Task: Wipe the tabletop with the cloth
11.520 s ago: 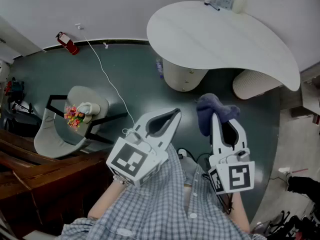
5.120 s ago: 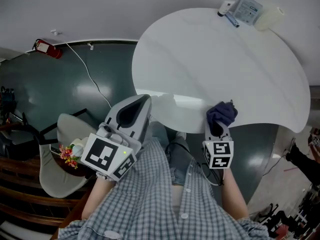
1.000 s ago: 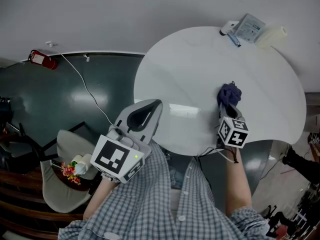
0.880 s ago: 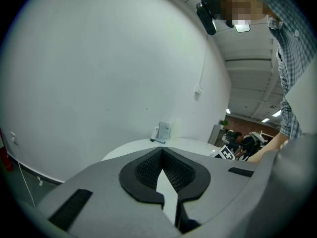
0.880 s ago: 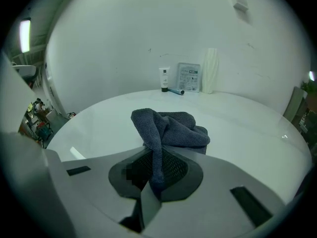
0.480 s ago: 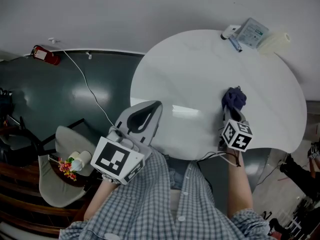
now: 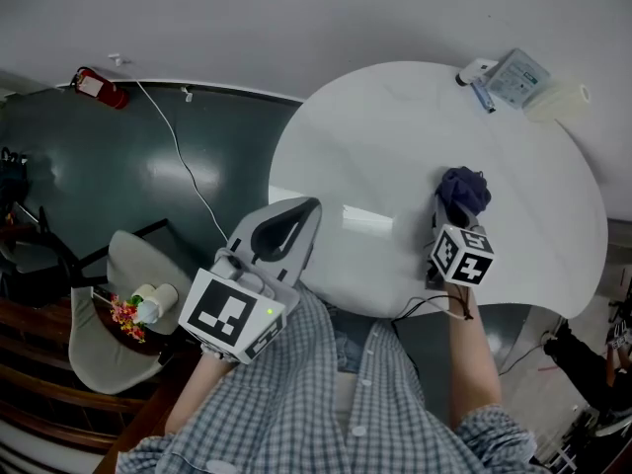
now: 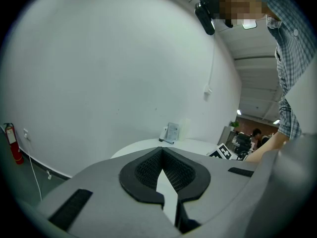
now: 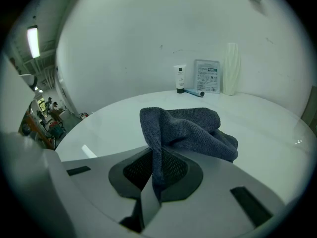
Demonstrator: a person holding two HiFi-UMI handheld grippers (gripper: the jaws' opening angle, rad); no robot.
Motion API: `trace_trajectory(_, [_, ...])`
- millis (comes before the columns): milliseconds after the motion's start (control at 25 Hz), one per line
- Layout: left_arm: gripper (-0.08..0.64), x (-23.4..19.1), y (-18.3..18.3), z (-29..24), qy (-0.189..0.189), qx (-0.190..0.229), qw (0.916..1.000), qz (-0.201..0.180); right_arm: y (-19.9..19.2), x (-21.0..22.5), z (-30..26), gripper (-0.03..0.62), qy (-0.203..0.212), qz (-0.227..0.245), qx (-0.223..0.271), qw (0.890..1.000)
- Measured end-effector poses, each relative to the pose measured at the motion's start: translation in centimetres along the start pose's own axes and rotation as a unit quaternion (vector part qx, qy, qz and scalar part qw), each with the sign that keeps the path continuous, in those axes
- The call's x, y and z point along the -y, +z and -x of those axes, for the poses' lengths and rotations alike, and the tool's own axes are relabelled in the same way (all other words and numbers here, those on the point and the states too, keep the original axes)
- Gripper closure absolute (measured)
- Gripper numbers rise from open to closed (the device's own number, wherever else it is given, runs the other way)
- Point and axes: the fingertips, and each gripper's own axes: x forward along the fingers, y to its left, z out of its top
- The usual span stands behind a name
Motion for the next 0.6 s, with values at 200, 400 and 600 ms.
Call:
trace_trajectory(200, [0.555,-0.9,-0.1,0.8,0.015,0.004,0.9999,0.006,1.6,-2.5,-1.8,0.569,0.024,0.028,0.001,0.999])
trace_trajectory(400, [0.555,-2.0,-0.4,2.1,0.034,0.007,0.9993,0.015,2.6,-5.8,-3.1,0.569,0.056,0.058,0.000,0.997])
trace_trajectory(600, [0.555,-2.7,-0.6,3.0,0.051,0.011,0.9984,0.022,3.4,-10.1,-4.2,0.569,0.100,0.092,0.000,0.991])
